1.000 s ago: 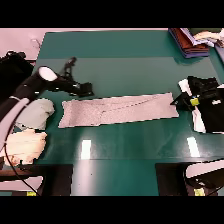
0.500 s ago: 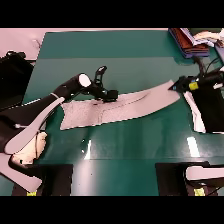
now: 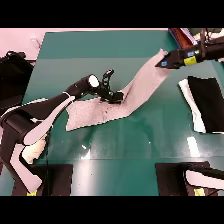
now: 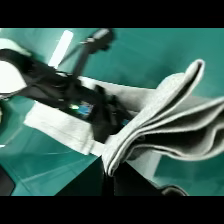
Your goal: Fold the shirts.
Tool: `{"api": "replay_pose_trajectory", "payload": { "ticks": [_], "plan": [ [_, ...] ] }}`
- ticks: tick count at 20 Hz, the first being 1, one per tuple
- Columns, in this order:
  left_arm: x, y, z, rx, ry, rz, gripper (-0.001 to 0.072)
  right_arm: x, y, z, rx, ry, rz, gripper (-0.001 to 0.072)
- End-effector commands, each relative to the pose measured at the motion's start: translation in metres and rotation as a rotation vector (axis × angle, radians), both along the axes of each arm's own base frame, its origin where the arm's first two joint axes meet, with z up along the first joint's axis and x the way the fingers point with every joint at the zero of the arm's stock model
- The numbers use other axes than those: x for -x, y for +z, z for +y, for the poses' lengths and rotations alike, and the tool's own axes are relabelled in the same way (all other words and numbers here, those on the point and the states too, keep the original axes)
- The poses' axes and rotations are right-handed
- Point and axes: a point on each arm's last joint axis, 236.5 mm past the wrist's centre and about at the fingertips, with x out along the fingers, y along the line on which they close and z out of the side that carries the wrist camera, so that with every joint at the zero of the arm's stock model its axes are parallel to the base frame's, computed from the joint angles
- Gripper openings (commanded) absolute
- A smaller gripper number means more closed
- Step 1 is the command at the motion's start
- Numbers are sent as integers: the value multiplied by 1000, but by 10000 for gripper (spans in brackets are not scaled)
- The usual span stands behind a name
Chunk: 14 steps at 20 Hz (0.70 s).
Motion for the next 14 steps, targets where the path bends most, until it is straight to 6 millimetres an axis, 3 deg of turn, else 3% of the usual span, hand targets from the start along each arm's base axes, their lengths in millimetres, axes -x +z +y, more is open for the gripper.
{"api": "replay_pose_trajectory", "payload": {
  "ticks": [1, 3, 5, 7, 9, 12, 14],
  "plan": [
    [-5, -3, 2, -11, 22, -4, 21, 15, 27, 48, -32, 71, -59, 11],
    [-5, 3, 6, -15, 9, 0, 21, 19, 31, 68, -48, 97, -83, 11],
    [-18, 23, 28, -58, -11, -33, 21, 22, 34, 87, -68, 114, -95, 11],
    [-40, 59, 74, -119, 26, -107, 21, 30, 32, 111, -81, 151, -96, 11],
    [-62, 111, 135, -162, 105, -196, 21, 39, 29, 146, -107, 197, -105, 11],
    [-78, 204, 229, -186, 279, -370, 21, 64, 16, 224, -212, 293, -65, 12],
    [-73, 255, 274, -184, 379, -468, 21, 85, -10, 279, -223, 403, -58, 32]
  ]
}}
